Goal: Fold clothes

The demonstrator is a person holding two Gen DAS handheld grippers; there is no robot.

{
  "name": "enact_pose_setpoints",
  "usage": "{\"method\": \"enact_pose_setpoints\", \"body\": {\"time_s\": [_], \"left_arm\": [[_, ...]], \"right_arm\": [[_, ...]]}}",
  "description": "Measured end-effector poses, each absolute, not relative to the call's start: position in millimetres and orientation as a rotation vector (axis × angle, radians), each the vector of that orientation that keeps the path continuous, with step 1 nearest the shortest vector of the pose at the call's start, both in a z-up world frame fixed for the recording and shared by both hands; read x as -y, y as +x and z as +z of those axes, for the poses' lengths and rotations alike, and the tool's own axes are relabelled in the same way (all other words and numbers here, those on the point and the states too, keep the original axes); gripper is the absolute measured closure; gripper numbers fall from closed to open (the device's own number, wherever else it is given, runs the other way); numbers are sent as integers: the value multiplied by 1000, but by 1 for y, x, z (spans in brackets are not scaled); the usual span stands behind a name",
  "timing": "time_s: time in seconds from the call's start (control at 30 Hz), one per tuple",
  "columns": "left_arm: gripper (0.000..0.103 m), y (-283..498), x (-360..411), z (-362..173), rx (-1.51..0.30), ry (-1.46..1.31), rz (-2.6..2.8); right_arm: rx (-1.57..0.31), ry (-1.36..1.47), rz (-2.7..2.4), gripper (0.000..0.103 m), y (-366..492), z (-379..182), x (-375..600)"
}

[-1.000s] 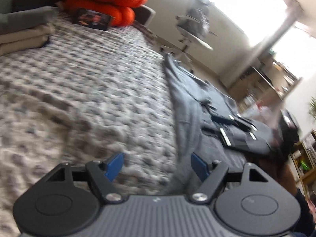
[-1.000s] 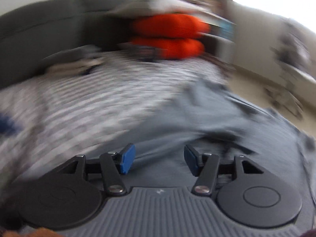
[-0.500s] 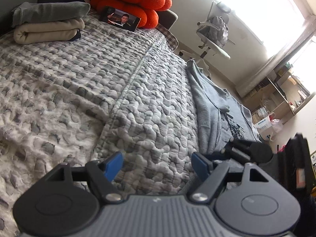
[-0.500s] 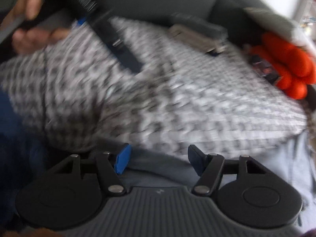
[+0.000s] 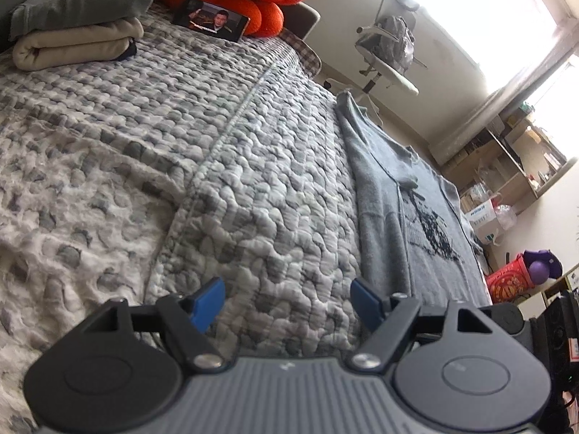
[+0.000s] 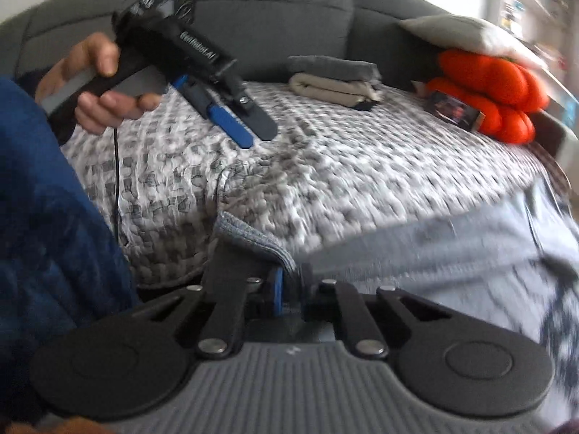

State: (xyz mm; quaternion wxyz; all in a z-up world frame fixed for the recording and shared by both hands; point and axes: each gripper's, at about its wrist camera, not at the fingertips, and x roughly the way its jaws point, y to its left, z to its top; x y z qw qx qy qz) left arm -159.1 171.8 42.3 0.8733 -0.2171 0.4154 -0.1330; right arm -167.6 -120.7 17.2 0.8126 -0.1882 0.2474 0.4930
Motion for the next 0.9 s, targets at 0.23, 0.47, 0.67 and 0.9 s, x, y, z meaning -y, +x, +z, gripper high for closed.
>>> {"method": "enact_pose_setpoints", "body": {"time_s": [0.23,0.47,0.67,0.9], "left_arm": [[25,-165,-159,36,-895,-431,-307],[25,-164,-153,34,-900,-411,-320],[24,-164,-148,34,-905,-406,-327],[23,-167,-153,29,-918,-420,-334]], "right_arm": [[-577,-231,984,94,-177,8,166],[-637,-119,913,93,-185,-6,190],[-628,-49,879,85,-180,0,183],[-672,57,832,85,-173,-3,176]]}}
